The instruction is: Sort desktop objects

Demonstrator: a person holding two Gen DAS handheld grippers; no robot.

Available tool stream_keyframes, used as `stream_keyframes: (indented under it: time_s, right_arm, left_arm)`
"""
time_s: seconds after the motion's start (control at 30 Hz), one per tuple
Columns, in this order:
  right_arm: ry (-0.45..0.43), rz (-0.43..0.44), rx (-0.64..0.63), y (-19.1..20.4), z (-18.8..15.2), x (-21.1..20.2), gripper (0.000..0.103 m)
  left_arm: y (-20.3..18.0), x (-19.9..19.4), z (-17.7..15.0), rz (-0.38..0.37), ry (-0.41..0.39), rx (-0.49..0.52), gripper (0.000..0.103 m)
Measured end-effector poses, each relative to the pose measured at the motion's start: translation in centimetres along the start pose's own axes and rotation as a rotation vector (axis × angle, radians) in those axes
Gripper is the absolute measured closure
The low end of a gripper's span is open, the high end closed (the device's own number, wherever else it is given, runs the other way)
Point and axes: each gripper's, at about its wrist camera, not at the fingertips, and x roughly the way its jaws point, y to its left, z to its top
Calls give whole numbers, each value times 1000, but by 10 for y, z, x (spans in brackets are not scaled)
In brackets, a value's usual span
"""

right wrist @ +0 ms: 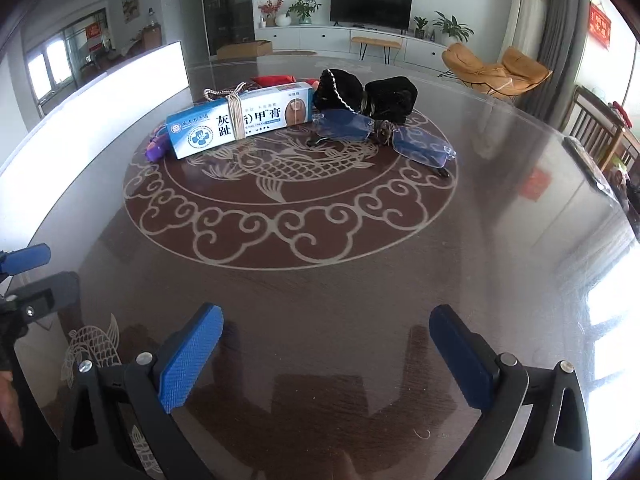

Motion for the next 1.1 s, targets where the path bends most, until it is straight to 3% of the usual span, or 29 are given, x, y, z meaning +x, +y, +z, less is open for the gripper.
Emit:
stream_keyframes:
  time_s: [0.13,0.2,1.1]
  right_arm:
    - [7,27,51,-1,1,4,0]
    - [18,-5,41,2,2,8,0]
    - [17,-9,35,7,0,8,0]
  left_arm:
    - [-11,10,9,78,-19,70,0]
    - [-9,14,16,88,-19,86,0]
    - [0,25,22,85,-67,89,0]
